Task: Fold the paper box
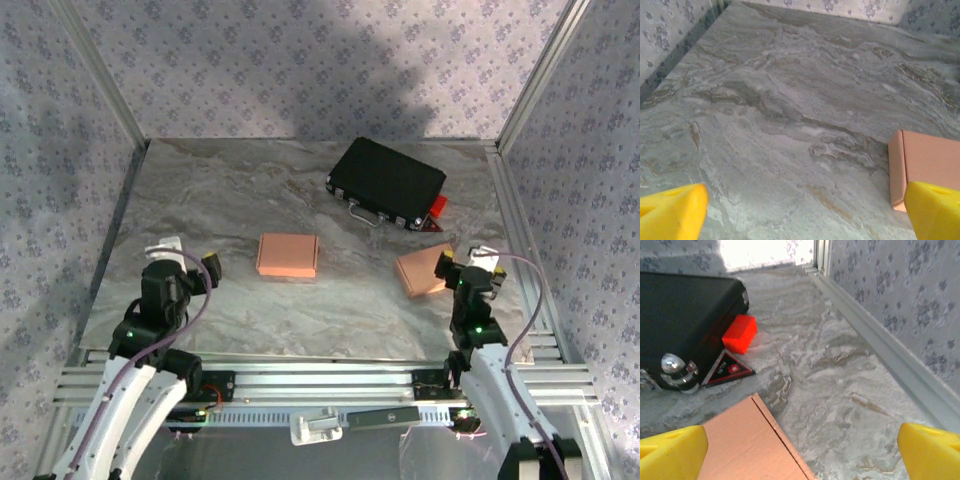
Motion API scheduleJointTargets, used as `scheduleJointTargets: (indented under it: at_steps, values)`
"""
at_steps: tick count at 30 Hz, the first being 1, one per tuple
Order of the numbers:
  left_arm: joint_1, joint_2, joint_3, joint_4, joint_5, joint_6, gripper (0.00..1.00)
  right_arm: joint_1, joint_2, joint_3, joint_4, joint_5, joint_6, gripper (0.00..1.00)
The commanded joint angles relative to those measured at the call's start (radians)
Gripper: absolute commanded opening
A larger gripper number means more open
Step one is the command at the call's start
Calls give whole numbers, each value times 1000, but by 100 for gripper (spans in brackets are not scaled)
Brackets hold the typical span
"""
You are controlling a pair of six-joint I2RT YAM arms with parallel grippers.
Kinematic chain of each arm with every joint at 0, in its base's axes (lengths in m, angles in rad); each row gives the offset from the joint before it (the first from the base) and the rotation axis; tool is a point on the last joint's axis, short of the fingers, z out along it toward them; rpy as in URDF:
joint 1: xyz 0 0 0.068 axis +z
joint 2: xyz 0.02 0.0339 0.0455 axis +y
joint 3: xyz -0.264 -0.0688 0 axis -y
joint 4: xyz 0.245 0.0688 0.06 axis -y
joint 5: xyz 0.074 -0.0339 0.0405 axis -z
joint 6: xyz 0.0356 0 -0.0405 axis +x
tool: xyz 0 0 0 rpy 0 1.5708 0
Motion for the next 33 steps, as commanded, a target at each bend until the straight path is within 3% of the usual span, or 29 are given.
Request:
scheduleJointTargets:
  at_steps: [1, 8, 10, 12, 17, 21, 23, 25, 27, 33]
  values:
    - [3, -9, -68, 188, -41, 32, 100, -9, 122, -33, 350, -45, 3, 99]
    - [42, 123, -184, 464, -43, 154, 100, -47, 540, -15, 738, -144, -48, 99]
    - [84, 173, -209, 550, -2, 176, 100, -52, 525, 59, 568, -159, -49, 99]
    - [133, 235, -223, 617, 53, 187, 100, -52, 573, 43, 684, -165, -112, 99]
    - [225, 400, -253, 786, 144, 180, 100, -121, 629, 55, 730, -262, -127, 99]
    - [252, 551, -288, 980, 165, 189, 100, -153, 814, 67, 880, -269, -98, 99]
    - [258, 625, -252, 998, 197, 216, 100, -155, 915, 77, 985, -301, -113, 99]
    - [262, 693, -227, 1042, 198, 237, 100, -149, 852, 113, 825, -285, -112, 99]
    - [269, 769, -190, 1075, 209, 262, 100, -149, 899, 104, 908, -293, -114, 99]
    - [284, 924, -100, 1125, 268, 290, 100, -125, 891, 206, 707, -270, -139, 99]
